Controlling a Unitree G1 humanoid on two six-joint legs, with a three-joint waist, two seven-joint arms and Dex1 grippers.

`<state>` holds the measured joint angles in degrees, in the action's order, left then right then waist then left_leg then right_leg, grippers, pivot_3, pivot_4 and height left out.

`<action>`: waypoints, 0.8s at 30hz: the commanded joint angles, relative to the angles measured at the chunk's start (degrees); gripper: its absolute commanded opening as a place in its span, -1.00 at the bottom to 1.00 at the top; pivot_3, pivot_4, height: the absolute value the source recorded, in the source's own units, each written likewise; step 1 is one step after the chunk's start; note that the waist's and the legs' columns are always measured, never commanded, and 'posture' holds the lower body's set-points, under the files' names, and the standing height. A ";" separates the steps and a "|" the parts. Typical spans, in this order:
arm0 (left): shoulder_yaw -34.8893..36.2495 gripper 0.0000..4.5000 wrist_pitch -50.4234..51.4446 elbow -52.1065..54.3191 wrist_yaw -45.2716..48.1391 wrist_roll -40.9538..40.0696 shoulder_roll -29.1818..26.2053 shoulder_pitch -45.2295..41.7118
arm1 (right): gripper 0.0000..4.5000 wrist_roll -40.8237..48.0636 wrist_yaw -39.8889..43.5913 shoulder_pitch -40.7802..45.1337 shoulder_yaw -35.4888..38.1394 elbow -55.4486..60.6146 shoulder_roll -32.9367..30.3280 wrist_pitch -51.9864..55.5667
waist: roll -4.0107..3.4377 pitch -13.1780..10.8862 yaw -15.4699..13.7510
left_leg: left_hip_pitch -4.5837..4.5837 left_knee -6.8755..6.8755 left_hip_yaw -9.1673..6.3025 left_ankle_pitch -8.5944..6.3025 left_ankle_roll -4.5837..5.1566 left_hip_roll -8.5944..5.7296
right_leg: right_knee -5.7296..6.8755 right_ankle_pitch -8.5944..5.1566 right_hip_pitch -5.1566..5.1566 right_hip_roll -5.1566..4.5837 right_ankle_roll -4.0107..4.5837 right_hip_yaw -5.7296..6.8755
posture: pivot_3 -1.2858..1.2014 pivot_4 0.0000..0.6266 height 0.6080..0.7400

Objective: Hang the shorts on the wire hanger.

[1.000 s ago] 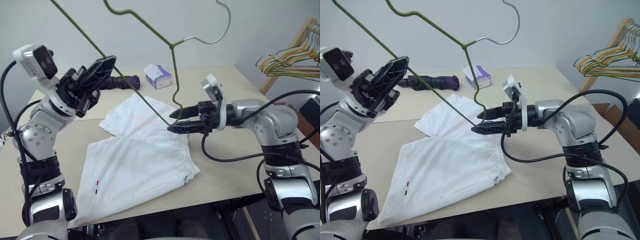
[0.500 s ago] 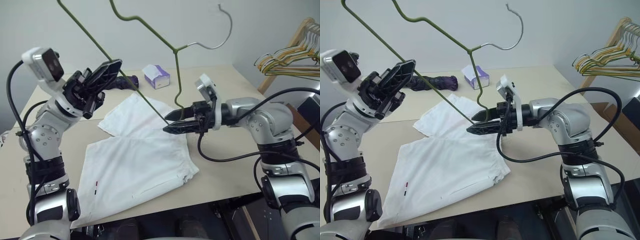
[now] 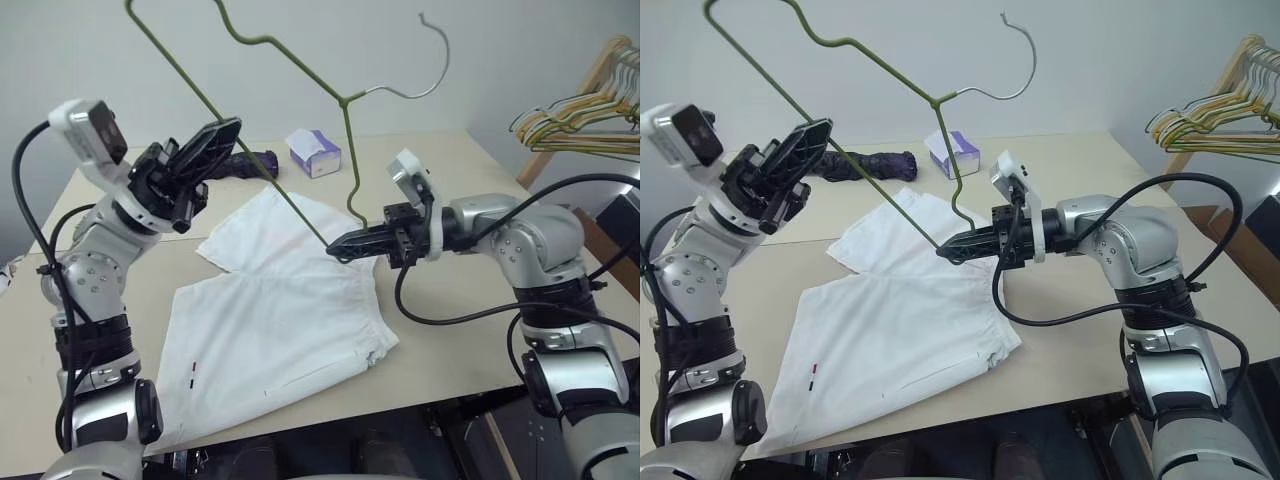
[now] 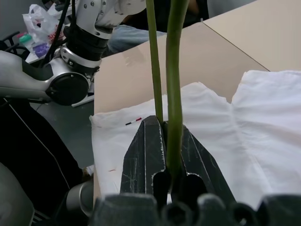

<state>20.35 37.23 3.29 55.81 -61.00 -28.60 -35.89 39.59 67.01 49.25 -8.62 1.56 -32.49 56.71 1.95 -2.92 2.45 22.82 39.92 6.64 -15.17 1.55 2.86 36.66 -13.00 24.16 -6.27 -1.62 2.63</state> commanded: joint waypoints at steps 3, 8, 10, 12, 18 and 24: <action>-2.37 0.06 0.21 -0.04 -4.30 4.04 -0.56 0.22 | -1.00 3.14 -4.11 2.69 6.61 -0.47 1.23 1.84 | 0.00 0.00 -0.01 | 0.00 0.00 0.01 0.03 -0.04 0.00 | 0.00 0.00 0.00 0.00 0.00 0.00 | 0.03 -1.00 1.00; -5.75 0.75 -0.33 0.49 -7.19 12.37 -3.90 3.59 | -1.00 6.36 -8.32 0.59 12.52 1.04 -1.39 7.05 | -0.01 0.00 -0.01 | 0.00 -0.02 0.01 0.02 -0.04 0.00 | 0.00 0.00 0.01 0.00 0.00 0.00 | 0.03 -1.00 1.00; -7.78 0.99 -1.74 1.60 -7.01 16.42 -5.92 5.60 | -1.00 8.18 -8.93 -1.58 14.21 2.44 -4.17 10.75 | 0.00 0.00 -0.10 | 0.02 -0.03 0.02 0.00 -0.01 0.01 | -0.01 0.00 0.03 0.00 0.00 0.01 | 0.02 -1.00 1.00; -10.20 0.99 -3.14 2.79 -7.09 20.78 -7.95 7.59 | -1.00 10.66 -8.76 -5.17 15.99 3.92 -8.41 16.05 | 0.00 0.00 -0.51 | 0.05 -0.04 0.06 -0.05 0.08 0.00 | -0.05 0.00 0.03 -0.01 0.00 0.05 | 0.02 -1.00 1.00; -16.23 0.99 -8.16 6.29 -1.48 29.04 -13.39 12.13 | -1.00 15.11 -10.14 -19.49 19.70 8.46 -19.29 28.99 | -0.01 0.00 -1.23 | 0.06 -0.07 0.20 -0.15 0.23 0.01 | -0.11 -0.01 0.06 -0.05 0.04 0.08 | 0.01 -1.00 1.00; -20.10 0.99 -12.01 9.32 2.73 34.00 -16.20 13.84 | -1.00 21.79 -0.52 -33.92 19.18 4.78 -28.95 35.63 | -0.17 0.10 -1.35 | -0.01 -0.06 0.01 -0.22 0.35 0.00 | -0.14 -0.01 0.02 -0.06 0.04 -0.02 | 0.00 -1.00 1.00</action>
<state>0.28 26.59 10.79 57.80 -27.92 -43.88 -21.57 59.70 64.26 15.81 9.83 6.90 -60.02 91.47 1.78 -2.82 1.10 22.77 39.87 6.62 -15.40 1.92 2.86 36.52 -13.01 24.13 -6.33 -1.58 2.60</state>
